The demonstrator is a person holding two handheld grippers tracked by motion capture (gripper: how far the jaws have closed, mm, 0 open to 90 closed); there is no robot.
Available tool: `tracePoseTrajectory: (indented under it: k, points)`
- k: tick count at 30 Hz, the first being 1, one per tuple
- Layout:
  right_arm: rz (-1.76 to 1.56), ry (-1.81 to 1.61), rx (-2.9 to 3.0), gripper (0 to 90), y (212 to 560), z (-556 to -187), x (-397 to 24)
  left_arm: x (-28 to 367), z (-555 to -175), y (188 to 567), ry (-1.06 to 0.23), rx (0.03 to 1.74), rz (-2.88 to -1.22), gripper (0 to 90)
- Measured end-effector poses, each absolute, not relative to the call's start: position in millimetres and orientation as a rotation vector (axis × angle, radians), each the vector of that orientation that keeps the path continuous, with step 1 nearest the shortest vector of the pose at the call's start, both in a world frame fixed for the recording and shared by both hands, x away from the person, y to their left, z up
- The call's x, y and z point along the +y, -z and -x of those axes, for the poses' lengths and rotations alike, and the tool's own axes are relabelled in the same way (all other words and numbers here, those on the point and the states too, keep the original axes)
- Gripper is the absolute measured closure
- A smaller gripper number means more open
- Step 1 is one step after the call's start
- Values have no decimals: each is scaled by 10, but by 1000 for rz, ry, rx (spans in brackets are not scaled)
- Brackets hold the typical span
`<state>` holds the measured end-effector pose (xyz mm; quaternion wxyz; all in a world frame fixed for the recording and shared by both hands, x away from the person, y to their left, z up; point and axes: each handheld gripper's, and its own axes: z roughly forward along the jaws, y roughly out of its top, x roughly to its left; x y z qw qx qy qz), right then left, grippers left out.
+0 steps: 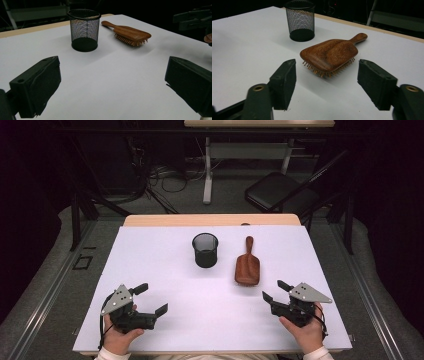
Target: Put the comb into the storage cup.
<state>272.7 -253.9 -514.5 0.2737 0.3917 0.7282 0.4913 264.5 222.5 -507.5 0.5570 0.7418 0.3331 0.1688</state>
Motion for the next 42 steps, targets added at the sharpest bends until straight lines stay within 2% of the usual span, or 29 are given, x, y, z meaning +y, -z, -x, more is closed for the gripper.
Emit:
tracePoseTrajectory:
  k: [15,19,20,22,25,27,32,34,35,42]
  points:
    - [-1129,-1279,2044,433,5124,-3042,-2489,2249,-2622,5104,-409,823,-1771,7]
    - [-1146,-1255,2060,505,5057,-3137,-2489,2235,-2628,5102,-411,817,-1777,19]
    - [-1144,-1259,2069,557,5036,-3185,-2484,2231,-2632,5108,-405,813,-1776,19]
    - [-1152,-1262,2071,582,5030,-3204,-2480,2227,-2629,5116,-399,824,-1774,20]
    - [-1174,-1240,2094,678,5016,-3307,-2465,2230,-2641,5126,-388,843,-1777,27]
    - [-1183,-1234,2105,689,5008,-3336,-2461,2230,-2650,5130,-391,844,-1779,29]
    - [-1219,-1194,2123,834,4979,-3505,-2437,2240,-2663,5146,-387,859,-1772,29]
    - [-1222,-1185,2119,849,4969,-3528,-2434,2240,-2663,5147,-384,862,-1769,29]
    - [-1235,-1184,2116,886,4947,-3583,-2428,2239,-2661,5146,-382,864,-1767,29]
    - [-1248,-1150,2140,900,4851,-3821,-2377,2221,-2656,5134,-387,855,-1769,29]
